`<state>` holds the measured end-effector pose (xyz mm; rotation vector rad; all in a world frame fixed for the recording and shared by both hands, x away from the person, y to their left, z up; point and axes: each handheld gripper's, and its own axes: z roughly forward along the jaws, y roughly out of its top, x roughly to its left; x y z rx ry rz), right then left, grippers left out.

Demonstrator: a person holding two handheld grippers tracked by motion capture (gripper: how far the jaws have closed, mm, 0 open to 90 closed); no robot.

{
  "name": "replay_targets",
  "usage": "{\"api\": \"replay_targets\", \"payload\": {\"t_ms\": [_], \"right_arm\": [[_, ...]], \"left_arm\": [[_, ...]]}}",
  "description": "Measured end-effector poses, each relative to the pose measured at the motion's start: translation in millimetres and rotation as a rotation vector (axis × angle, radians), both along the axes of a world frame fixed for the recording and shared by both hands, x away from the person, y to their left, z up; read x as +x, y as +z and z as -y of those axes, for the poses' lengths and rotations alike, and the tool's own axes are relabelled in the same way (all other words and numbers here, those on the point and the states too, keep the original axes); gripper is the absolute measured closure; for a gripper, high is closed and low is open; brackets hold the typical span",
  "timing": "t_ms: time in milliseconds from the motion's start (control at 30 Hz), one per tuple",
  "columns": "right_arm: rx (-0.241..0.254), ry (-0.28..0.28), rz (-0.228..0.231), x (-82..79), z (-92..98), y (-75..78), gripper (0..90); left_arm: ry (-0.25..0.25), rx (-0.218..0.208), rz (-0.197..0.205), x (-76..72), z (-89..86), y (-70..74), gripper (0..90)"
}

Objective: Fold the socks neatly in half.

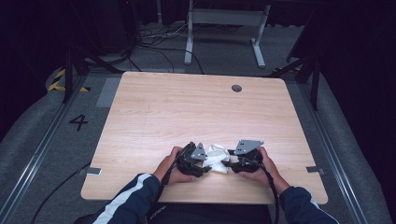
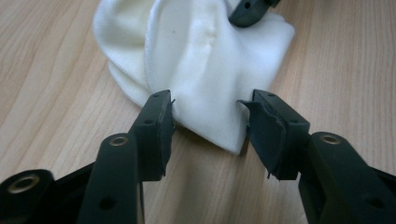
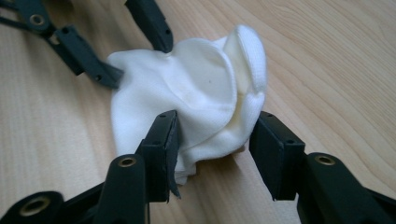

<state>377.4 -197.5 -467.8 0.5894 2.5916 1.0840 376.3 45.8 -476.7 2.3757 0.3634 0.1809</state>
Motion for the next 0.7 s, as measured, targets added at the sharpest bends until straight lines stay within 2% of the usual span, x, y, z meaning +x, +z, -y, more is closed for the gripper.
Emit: {"api": "replay_targets", "payload": {"t_ms": [67,200,300,367,400,500,633,700], "right_arm": [[0.004,0.011,-0.006,3.9,1.1,-0.4,52.9],[0.009,0.0,0.001,14.8,2.6,-0.4,49.1],[0.009,-0.017,0.025,18.0,3.8,5.0,45.1],[0.04,-0.026,0.037,17.2,7.2,11.1,45.1],[0.045,-0.028,0.043,16.0,8.3,13.4,45.0],[0.025,-0.025,0.067,12.1,10.5,17.8,44.5],[-0.002,-0.011,0.085,2.5,15.2,21.2,44.5],[-0.001,-0.011,0.087,-2.2,18.9,23.3,44.4]], "left_arm": [[0.006,-0.007,-0.002,1.6,0.7,-0.5,49.1],[0.033,0.008,0.019,4.8,3.1,0.9,45.8],[0.043,-0.028,0.025,6.5,-1.7,6.8,43.2],[0.05,-0.03,0.041,6.2,-5.4,12.2,43.5],[0.049,-0.033,0.036,6.5,-6.7,14.3,42.5],[0.064,-0.052,0.059,3.5,-12.6,23.1,41.9],[0.069,-0.042,0.09,-1.0,-20.5,31.7,40.7],[0.073,-0.049,0.103,-7.4,-31.1,39.9,39.9]]}}
